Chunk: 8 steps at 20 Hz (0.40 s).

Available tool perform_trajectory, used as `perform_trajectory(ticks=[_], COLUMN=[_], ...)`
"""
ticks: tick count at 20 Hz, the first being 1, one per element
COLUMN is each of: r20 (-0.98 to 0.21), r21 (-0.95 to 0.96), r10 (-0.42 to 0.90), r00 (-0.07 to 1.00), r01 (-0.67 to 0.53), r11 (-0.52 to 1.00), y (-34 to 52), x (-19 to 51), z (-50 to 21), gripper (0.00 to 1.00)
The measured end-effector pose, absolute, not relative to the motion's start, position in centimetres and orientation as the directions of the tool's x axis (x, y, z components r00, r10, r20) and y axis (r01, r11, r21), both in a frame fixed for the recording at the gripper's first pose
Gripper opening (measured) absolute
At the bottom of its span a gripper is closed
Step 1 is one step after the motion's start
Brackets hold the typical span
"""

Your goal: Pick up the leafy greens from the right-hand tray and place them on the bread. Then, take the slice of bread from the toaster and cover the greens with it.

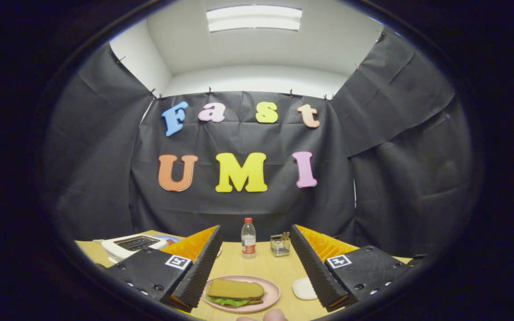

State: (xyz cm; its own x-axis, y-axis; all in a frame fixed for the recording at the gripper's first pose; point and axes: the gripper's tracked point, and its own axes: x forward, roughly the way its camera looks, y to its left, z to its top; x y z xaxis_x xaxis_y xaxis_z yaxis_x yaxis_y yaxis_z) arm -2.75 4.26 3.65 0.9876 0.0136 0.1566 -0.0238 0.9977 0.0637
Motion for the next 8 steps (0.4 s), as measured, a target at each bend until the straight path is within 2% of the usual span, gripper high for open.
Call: perform_trajectory(ticks=[8], r20=[0.159], r21=[0.065], r10=[0.006], r00=[0.987], r01=[-0.017], r11=[0.998], y=[4.19], x=[-2.73], z=[4.14], gripper=[0.94])
